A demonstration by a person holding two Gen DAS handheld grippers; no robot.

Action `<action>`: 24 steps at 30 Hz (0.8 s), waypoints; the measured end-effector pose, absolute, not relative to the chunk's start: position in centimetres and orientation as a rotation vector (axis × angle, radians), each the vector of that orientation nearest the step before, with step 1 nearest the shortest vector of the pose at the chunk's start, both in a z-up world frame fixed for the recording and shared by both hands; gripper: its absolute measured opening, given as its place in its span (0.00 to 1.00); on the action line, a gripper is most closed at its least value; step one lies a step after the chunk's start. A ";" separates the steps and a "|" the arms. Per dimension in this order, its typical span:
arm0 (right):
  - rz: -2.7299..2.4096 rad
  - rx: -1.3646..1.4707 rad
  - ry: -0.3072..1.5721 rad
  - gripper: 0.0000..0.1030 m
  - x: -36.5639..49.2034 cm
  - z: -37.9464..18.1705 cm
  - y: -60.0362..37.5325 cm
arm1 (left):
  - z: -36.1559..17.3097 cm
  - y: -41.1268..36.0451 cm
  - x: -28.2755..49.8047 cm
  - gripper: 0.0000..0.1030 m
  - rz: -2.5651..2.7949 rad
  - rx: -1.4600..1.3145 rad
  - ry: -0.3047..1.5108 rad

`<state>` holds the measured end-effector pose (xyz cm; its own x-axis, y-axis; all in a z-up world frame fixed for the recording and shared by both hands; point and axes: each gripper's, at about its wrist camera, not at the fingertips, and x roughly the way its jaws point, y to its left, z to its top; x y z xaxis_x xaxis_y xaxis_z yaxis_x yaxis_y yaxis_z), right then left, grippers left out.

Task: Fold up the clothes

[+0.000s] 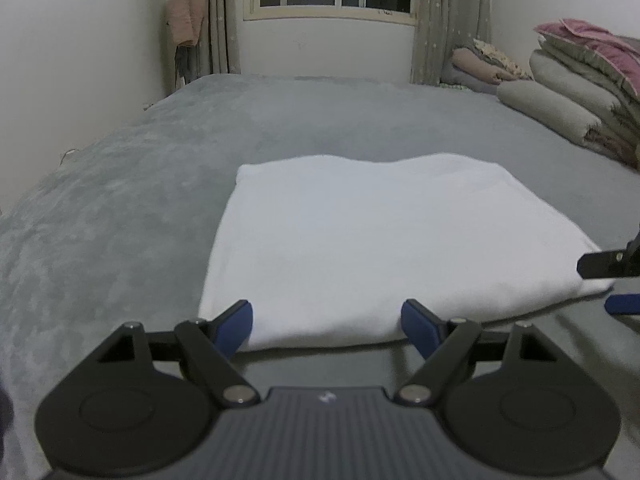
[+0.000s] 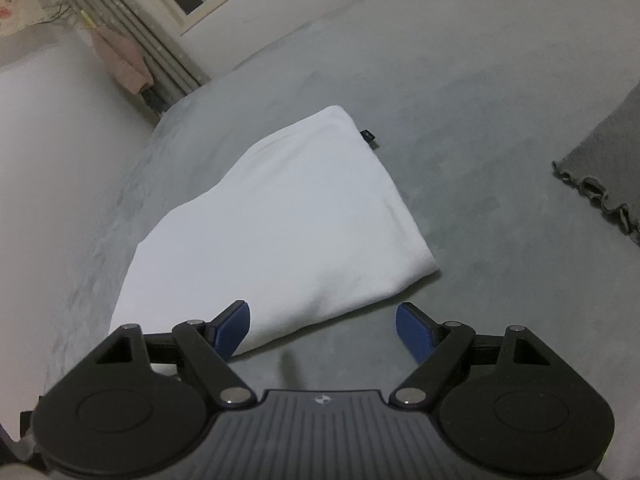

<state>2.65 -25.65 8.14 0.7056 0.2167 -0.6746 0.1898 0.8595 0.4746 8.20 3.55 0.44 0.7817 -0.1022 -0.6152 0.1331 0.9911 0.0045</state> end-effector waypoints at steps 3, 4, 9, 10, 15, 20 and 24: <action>0.004 0.555 0.759 0.82 2.7 7.5 -25.3 | 0.1 3.3 8.4 0.82 -0.123 0.057 0.658; 0.000 0.549 0.744 0.82 2.7 7.4 -25.2 | 0.1 3.4 8.4 0.82 -0.124 0.054 0.659; -0.018 0.606 0.681 0.82 3.0 6.7 -25.6 | 0.1 3.7 8.6 0.84 -0.124 0.043 0.670; -0.022 0.622 0.670 0.81 3.1 6.6 -25.9 | 0.1 3.8 8.6 0.85 -0.124 0.041 0.672; -0.062 0.685 0.620 0.74 3.2 6.3 -27.1 | 0.1 3.7 8.7 0.85 -0.123 0.038 0.673; -0.100 0.705 0.576 0.72 2.9 6.0 -27.3 | 0.4 3.6 8.6 0.83 -0.122 0.037 0.668; -0.113 0.738 0.561 0.72 3.1 5.9 -27.9 | 0.8 3.2 8.4 0.83 -0.123 0.065 0.641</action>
<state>3.08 -27.94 5.86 0.8477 0.0955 -0.5219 0.2893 0.7413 0.6056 8.44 3.23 0.76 0.7946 -0.0946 -0.5997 0.1347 0.9906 0.0221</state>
